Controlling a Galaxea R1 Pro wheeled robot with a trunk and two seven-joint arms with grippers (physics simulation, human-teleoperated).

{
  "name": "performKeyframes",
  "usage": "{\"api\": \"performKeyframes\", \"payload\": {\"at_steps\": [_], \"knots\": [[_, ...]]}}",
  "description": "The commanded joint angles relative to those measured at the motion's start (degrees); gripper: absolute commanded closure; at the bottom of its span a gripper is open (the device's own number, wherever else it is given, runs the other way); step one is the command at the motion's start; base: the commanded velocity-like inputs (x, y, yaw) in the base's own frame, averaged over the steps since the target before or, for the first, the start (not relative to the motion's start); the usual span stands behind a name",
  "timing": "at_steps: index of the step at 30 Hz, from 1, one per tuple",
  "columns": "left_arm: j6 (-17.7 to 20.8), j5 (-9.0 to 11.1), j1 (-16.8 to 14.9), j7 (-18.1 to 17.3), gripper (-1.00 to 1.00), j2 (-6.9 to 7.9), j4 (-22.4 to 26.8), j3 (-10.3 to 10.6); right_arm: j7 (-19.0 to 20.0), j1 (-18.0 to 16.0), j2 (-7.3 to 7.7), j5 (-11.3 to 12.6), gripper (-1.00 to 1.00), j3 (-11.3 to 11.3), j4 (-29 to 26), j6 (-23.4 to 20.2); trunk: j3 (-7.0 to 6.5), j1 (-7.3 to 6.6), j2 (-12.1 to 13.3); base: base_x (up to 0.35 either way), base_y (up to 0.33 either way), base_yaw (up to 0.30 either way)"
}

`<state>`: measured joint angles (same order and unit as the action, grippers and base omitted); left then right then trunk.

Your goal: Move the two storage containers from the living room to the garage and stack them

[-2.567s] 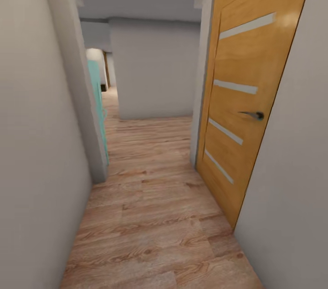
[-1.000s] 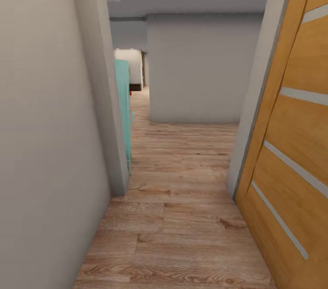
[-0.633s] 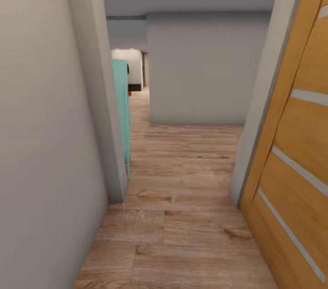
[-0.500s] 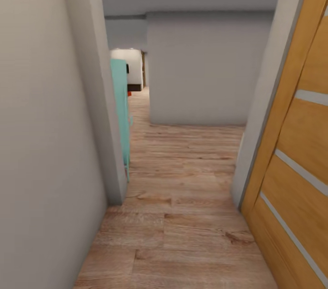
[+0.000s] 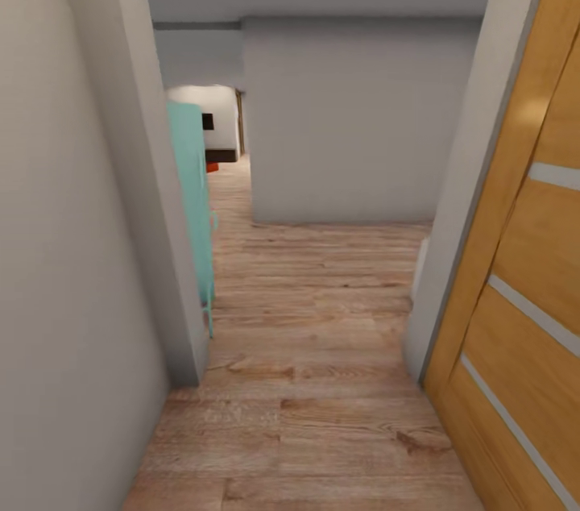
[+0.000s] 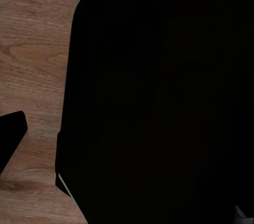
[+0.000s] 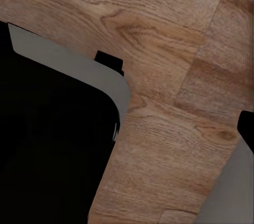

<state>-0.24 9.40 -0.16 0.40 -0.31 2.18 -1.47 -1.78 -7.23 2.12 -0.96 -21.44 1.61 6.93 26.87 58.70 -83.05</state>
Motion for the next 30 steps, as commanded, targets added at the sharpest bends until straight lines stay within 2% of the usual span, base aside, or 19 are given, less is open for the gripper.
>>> {"api": "performKeyframes", "payload": {"at_steps": [1,10,20,30], "knots": [[0.0,0.4,0.0,0.0,-1.0,0.0,0.0,-0.1,-0.2,-0.1,-0.02,-0.1,-1.0,-0.3,0.2,0.3,0.06,0.03,0.0,0.323,0.0,-0.01],[0.0,0.4,0.0,0.0,-1.0,0.04,0.0,-0.1,-0.2,-0.1,-0.07,-0.3,-1.0,-0.3,0.2,0.2,0.06,0.03,0.0,0.323,-0.073,-0.001],[-0.2,0.4,0.0,0.0,-1.0,0.05,0.0,-0.2,-0.2,-0.1,-0.04,-0.4,-1.0,-0.3,0.2,0.2,0.06,0.03,0.0,0.305,-0.176,0.0],[-0.1,0.4,0.0,0.0,-1.0,0.05,0.0,-0.2,-0.2,-0.1,-0.01,-0.4,-1.0,-0.2,0.2,0.2,0.06,0.03,0.0,0.326,-0.025,0.0]]}}
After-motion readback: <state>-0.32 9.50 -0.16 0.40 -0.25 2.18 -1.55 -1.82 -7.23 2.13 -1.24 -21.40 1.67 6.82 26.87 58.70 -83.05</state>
